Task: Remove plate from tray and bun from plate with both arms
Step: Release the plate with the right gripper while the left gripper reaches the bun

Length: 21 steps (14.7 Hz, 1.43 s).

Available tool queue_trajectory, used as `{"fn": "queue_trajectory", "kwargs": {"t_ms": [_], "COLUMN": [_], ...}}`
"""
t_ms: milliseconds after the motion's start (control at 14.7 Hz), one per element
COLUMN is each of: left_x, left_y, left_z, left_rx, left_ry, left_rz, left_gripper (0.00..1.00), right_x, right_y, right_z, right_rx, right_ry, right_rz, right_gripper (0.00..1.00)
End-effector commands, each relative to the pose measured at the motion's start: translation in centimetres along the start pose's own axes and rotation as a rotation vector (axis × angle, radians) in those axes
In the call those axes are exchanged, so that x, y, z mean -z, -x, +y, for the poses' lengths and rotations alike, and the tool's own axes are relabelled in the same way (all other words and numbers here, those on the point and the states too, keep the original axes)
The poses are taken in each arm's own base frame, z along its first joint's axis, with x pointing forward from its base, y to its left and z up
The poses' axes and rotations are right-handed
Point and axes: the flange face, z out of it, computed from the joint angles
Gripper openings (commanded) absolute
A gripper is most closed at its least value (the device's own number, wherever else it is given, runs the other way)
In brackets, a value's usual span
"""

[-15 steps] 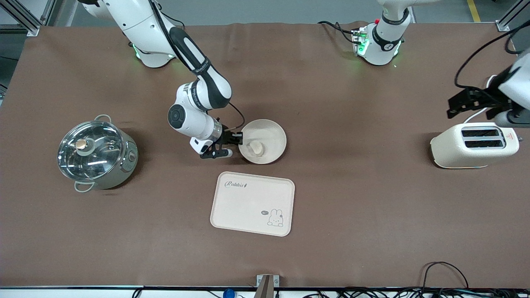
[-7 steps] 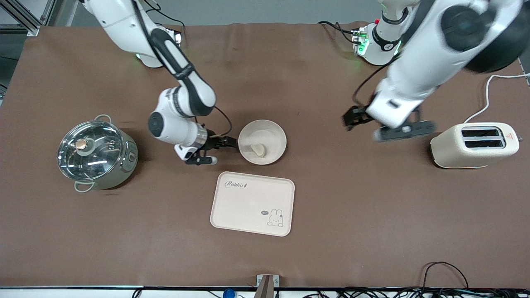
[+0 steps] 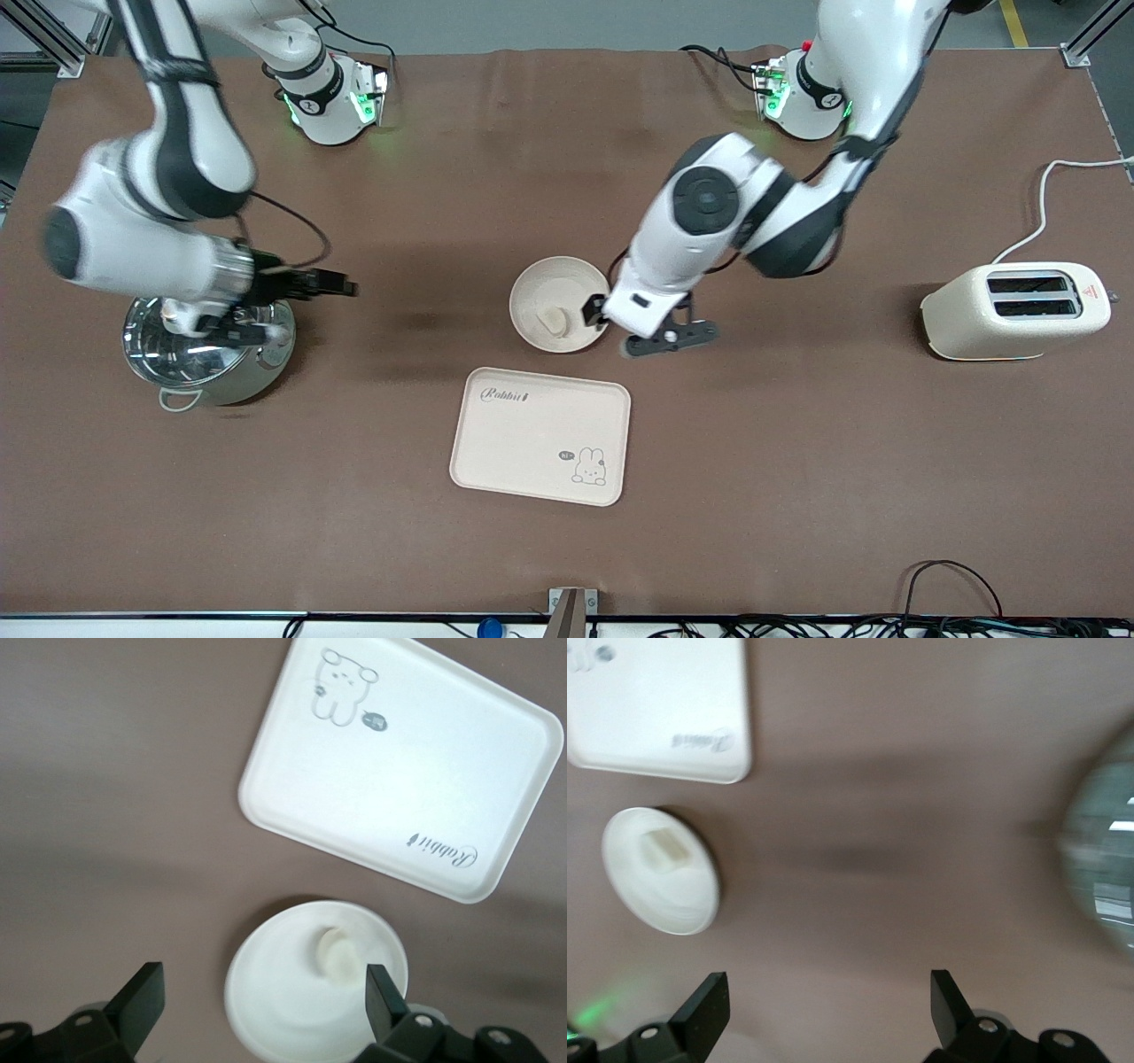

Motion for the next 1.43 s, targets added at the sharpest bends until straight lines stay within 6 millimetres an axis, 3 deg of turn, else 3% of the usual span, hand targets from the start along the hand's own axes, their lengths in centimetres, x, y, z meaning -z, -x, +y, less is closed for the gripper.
{"fn": "queue_trajectory", "kwargs": {"t_ms": [0,205,409,614,955,1023,1091,1159,1227,1295,1364], "left_x": [-5.8,-10.7,-14.2,-16.6,-17.4,-17.5,-17.5,-17.4,-17.4,-17.6,-17.8], "left_y": [2.9,7.2,9.0,9.7,9.5,9.7,9.7,9.8,9.7,9.6,9.7], "left_z": [3.1,5.2,5.7,5.2,5.0,5.1,5.0,5.1,5.0,4.8,4.5], "left_rx": [0.045,0.068,0.138,0.146,0.142,0.138,0.139,0.142,0.170,0.185,0.180], "left_ry": [-0.005,-0.013,0.001,-0.025,-0.023,-0.018,-0.019,-0.017,-0.018,-0.022,-0.029], "left_rz": [0.029,0.016,0.015,0.010,0.019,0.019,0.020,0.020,0.021,0.019,0.018], "left_gripper": [1.00,1.00,1.00,1.00,0.97,0.90,0.70,0.34,0.13,0.02,0.00], "right_x": [8.1,15.2,20.3,22.9,22.7,22.7,22.7,22.7,22.6,22.6,22.6], "right_y": [1.5,3.3,5.4,6.8,6.6,6.6,6.5,6.6,6.6,6.7,6.6], "right_z": [2.5,2.6,2.0,3.3,2.9,3.0,3.0,3.0,2.8,2.5,2.4], "right_rx": [0.017,0.020,0.023,0.010,0.010,0.008,0.013,0.013,0.014,0.019,0.022], "right_ry": [0.146,0.226,0.294,0.338,0.381,0.381,0.380,0.380,0.378,0.379,0.379], "right_rz": [0.057,0.056,0.120,0.157,0.159,0.159,0.157,0.157,0.154,0.153,0.155], "right_gripper": [1.00,1.00,1.00,1.00,1.00,1.00,1.00,1.00,1.00,1.00,1.00]}}
